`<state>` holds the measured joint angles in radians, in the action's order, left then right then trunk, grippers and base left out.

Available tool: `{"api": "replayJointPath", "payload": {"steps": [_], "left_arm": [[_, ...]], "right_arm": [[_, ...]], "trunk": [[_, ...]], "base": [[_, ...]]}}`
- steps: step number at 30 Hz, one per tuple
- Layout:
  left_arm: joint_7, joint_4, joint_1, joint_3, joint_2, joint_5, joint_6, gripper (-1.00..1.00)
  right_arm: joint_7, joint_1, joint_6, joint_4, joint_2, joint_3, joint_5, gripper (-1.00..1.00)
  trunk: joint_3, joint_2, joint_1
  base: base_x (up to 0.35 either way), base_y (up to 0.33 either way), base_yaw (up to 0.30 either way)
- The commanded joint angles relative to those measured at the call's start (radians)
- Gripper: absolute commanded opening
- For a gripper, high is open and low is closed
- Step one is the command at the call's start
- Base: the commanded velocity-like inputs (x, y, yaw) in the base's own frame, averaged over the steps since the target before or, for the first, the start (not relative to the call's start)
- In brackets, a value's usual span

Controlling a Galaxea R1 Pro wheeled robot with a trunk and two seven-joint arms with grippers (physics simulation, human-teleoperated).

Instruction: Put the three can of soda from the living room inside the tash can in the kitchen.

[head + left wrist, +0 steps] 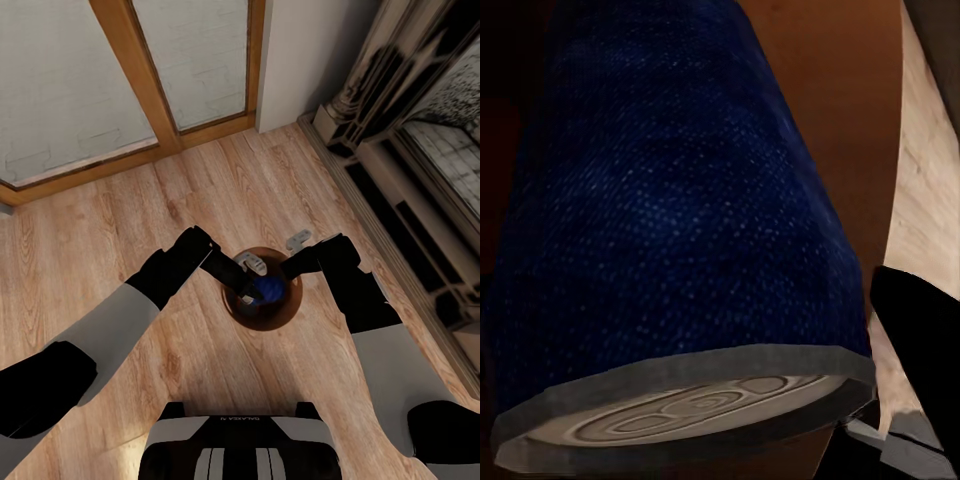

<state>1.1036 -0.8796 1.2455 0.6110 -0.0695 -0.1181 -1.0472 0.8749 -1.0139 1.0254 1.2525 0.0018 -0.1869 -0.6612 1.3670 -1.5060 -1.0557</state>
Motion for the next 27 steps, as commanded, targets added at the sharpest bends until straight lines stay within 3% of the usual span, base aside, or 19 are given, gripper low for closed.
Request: {"api": "replayJointPath", "payload": {"steps": [1,11,15,17,21,22,23,24,25,27], "left_arm": [[-0.001,0.046,0.000,0.002,0.001,-0.040,0.000,1.00],[0.000,0.029,-0.001,-0.001,0.010,-0.039,0.000,1.00],[0.007,-0.033,-0.002,-0.005,0.014,-0.031,0.000,1.00],[0.016,-0.091,-0.011,-0.008,0.028,-0.027,0.000,1.00],[0.068,-0.193,-0.039,-0.015,0.110,-0.023,0.000,1.00],[0.108,-0.231,-0.045,-0.024,0.152,-0.022,0.000,1.00],[0.132,-0.248,-0.047,-0.031,0.175,-0.022,0.000,1.00],[0.237,-0.313,-0.054,-0.095,0.269,-0.021,0.000,1.00],[0.265,-0.330,-0.056,-0.120,0.294,-0.021,0.000,1.00],[0.381,-0.386,-0.069,-0.240,0.397,-0.021,0.000,1.00]], "right_arm": [[0.010,0.000,0.022,0.004,0.000,0.000,0.048,-1.00],[0.010,0.000,0.022,0.002,0.000,-0.001,0.048,-1.00],[0.010,0.000,0.022,0.000,0.000,0.000,0.049,-1.00],[0.010,0.000,0.022,-0.001,0.000,0.000,0.049,-1.00],[0.010,0.000,0.022,-0.003,0.000,0.001,0.049,-1.00],[0.010,0.000,0.022,-0.003,0.000,0.002,0.049,-1.00],[0.010,0.000,0.022,-0.003,0.000,0.002,0.049,-1.00],[0.010,0.000,0.022,-0.004,0.000,0.003,0.050,-1.00],[0.010,0.000,0.022,-0.004,0.000,0.003,0.050,-1.00],[0.008,0.000,0.022,-0.005,-0.002,0.005,0.051,-1.00]], "trunk": [[0.000,0.000,0.000],[0.000,0.000,0.000],[0.000,0.000,0.000],[0.000,0.000,0.000],[0.000,0.000,0.000],[0.000,0.000,0.000],[0.000,0.000,0.000],[0.000,0.000,0.000],[0.000,0.000,0.000],[0.000,0.000,0.000]], "base": [[0.000,0.000,0.000],[0.000,0.000,0.000],[0.000,0.000,0.000],[0.000,0.000,0.000],[0.000,0.000,0.000],[0.000,0.000,0.000],[0.000,0.000,0.000],[0.000,0.000,0.000],[0.000,0.000,0.000],[0.000,0.000,0.000]]}}
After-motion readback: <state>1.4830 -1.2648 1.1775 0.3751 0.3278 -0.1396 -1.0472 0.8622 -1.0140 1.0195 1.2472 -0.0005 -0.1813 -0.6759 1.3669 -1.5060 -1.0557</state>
